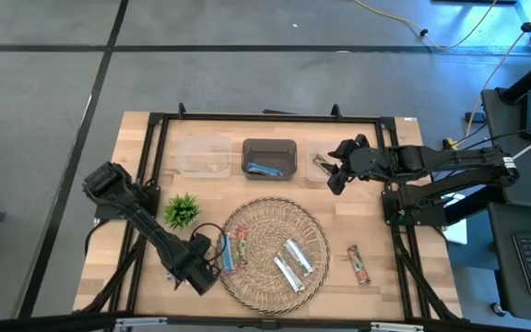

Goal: Pick and place Granola Bars by type
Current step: Put the yellow granola bar into the left transparent bin

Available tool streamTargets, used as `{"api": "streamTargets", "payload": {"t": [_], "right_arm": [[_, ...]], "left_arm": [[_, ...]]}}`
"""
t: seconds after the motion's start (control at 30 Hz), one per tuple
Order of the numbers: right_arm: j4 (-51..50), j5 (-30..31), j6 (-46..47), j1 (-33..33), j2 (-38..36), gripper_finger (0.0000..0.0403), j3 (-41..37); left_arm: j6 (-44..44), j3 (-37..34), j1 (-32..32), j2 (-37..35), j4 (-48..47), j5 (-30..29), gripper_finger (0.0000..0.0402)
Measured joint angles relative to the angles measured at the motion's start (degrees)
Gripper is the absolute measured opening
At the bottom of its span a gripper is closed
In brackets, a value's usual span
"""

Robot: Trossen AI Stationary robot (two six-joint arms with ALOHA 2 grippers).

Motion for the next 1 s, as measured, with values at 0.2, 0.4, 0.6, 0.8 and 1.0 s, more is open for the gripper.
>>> {"api": "streamTargets", "payload": {"t": [0.2, 0.4, 0.6, 0.8, 1.0], "right_arm": [[0.0, 0.01, -0.6, 0.0, 0.0, 0.0194, 0.0], [0.04, 0.07, -1.47, 0.0, 0.0, 0.0194, 0.0], [0.04, 0.74, -1.54, 0.0, 0.02, 0.0194, 0.01], [0.07, 0.67, -1.16, 0.0, 0.02, 0.0194, 0.0], [0.35, 0.61, -1.08, 0.0, 0.02, 0.0194, 0.0]], "left_arm": [[5.26, 0.03, 0.69, -10.11, -0.11, -10.91, 0.0058], [20.88, 0.11, 5.78, -21.96, -0.85, -27.84, 0.0055], [42.88, 0.13, 17.26, -31.39, -4.34, -36.08, 0.0055], [59.39, 0.13, 32.38, -36.0, -10.9, -30.85, 0.0054], [69.0, 0.13, 46.45, -35.28, -13.3, -29.16, 0.0055]]}}
